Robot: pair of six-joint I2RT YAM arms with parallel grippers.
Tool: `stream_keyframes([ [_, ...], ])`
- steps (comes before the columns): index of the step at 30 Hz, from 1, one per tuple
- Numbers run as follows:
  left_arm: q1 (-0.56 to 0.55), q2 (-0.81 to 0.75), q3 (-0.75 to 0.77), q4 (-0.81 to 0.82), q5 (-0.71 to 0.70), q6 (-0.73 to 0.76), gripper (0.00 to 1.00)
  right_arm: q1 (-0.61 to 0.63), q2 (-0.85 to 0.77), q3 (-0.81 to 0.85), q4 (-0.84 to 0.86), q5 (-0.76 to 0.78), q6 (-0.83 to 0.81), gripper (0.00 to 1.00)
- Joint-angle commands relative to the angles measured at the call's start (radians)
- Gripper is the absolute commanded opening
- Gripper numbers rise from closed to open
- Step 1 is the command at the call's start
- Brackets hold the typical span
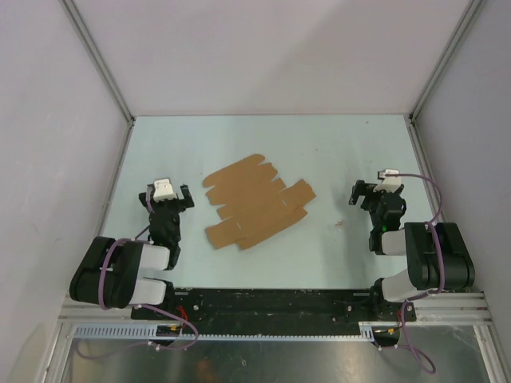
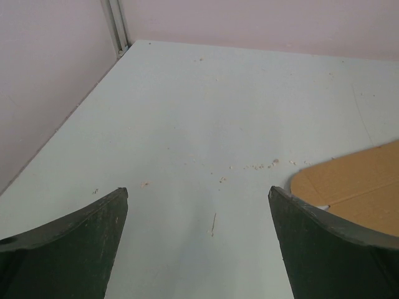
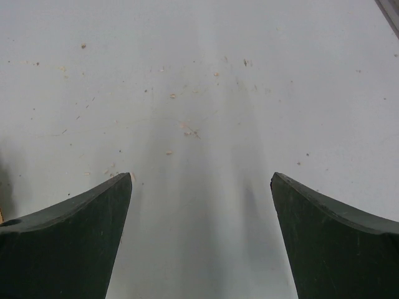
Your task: Fold the paper box
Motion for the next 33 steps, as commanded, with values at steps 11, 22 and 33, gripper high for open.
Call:
stream_keyframes([
  [11, 0.011, -0.002, 0.022, 0.030, 0.027, 0.027, 1.00, -0.001, 0.000, 0.016, 0.034, -0.003, 0.003, 1.00],
  [22, -0.127, -0.241, 0.226, -0.503, -0.174, -0.002, 1.00, 0.093, -0.134, 0.410, -0.652, 0.306, 0.216, 1.00],
  [33, -0.133, -0.376, 0.490, -1.028, -0.054, -0.280, 1.00, 0.038, -0.094, 0.617, -1.055, -0.084, 0.417, 1.00],
])
